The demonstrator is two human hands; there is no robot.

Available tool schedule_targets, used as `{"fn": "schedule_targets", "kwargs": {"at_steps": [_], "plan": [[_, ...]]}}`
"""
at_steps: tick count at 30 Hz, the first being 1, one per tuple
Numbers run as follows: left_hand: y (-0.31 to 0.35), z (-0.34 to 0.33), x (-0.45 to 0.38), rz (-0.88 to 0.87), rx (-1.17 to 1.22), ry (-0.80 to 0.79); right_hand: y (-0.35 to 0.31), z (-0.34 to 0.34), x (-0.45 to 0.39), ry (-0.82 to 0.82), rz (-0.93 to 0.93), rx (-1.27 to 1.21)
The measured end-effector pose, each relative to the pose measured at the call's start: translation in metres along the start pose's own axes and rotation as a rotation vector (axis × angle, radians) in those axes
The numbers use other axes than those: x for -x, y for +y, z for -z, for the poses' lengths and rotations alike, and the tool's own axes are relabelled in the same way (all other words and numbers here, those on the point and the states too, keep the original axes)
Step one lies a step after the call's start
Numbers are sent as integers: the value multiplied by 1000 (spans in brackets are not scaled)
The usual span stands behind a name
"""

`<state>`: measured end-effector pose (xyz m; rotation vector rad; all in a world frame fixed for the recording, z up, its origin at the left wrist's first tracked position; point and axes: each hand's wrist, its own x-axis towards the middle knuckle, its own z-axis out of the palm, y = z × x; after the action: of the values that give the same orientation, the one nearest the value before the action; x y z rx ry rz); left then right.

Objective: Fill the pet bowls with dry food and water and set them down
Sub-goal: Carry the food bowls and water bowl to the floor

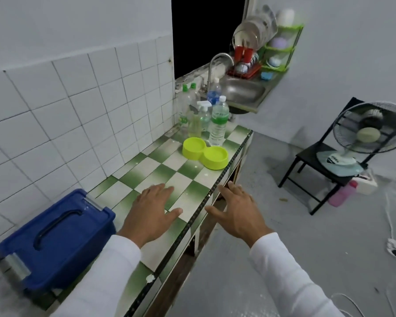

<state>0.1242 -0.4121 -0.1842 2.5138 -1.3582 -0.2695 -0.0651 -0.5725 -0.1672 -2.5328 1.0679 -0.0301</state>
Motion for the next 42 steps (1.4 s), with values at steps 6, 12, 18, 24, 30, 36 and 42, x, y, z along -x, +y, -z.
{"fn": "schedule_targets", "kwargs": {"at_steps": [6,12,18,24,30,36,42], "plan": [[10,-11,-55,-29,34,-45,22,5,-34,7,-63,-50],[27,-27,-103,-29,73,-54,48,12,-78,-12,-67,-76],[49,-44,-163,15,109,-31,79,27,-138,-14,-30,-118],[65,-58,-215,84,155,-7,112,36,-189,-58,-27,-161],[73,-74,-256,151,178,2,136,34,-236,-103,-29,-217],[75,-86,-288,218,209,-13,148,24,-277,-140,-36,-277],[59,-100,-333,253,229,-28,152,8,-327,-179,-59,-309]]}}
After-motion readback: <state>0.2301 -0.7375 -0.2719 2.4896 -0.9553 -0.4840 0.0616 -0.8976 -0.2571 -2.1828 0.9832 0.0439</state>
